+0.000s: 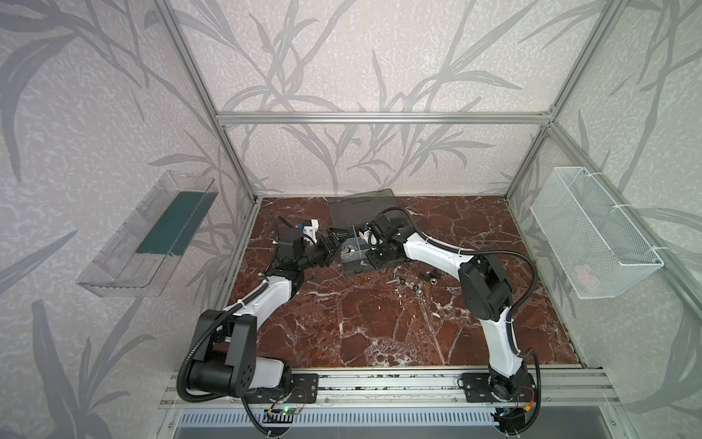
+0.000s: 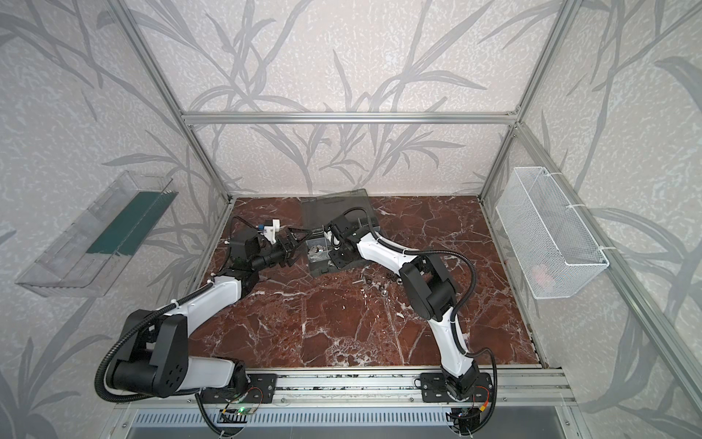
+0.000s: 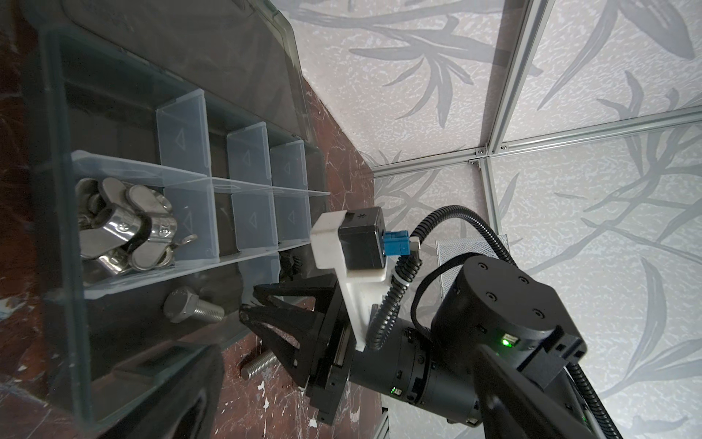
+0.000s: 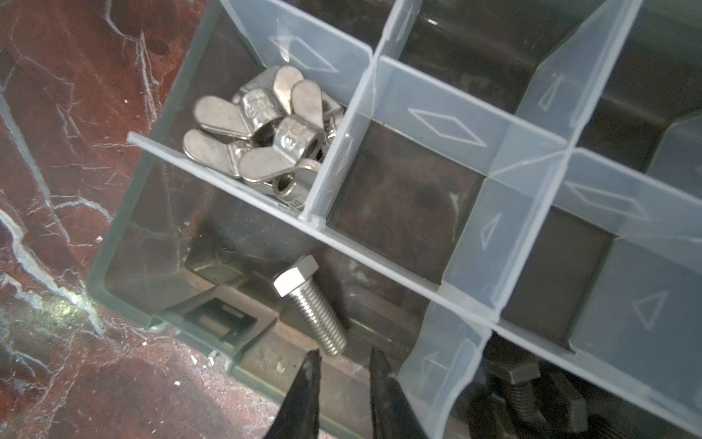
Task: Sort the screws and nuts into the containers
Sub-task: 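Lift the silver bolt and carry it over the box with the right gripper, then open the right gripper to drop the bolt into the bolt compartment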
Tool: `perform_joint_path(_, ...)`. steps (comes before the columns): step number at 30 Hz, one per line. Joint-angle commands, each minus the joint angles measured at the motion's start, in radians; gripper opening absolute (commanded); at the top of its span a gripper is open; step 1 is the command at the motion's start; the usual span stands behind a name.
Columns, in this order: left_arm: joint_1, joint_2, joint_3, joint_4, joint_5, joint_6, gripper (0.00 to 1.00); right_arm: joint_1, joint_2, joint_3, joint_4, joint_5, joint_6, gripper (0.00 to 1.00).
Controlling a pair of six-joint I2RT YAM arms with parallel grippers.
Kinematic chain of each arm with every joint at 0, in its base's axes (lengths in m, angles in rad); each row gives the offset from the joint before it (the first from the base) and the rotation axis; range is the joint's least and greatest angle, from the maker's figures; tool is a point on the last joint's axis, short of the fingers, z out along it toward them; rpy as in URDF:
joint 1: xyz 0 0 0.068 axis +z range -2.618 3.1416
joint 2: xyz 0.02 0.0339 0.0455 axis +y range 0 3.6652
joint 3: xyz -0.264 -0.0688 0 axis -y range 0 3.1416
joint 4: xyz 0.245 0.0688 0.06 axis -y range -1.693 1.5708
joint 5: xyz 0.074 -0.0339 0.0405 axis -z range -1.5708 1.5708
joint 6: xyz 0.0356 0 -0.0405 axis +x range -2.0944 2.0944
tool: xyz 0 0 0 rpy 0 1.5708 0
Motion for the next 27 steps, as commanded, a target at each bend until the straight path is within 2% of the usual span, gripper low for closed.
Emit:
perform_joint_path(1,0.003,0.010,0.004,0.027,0.019,-0.012,0.99,-0.003,0.007,0.028,-0.019,0.003,0.000,0.26)
perform_joint_path(16,-0.024,-0.010,0.006,0.017,0.016,0.009,1.00,-0.013,-0.147,-0.076,-0.005,0.017,0.022,0.30)
perform_joint_path(27,-0.086,-0.072,0.032,-0.109,-0.029,0.116,0.99,-0.019,-0.292,-0.247,0.011,0.045,0.064,0.44)
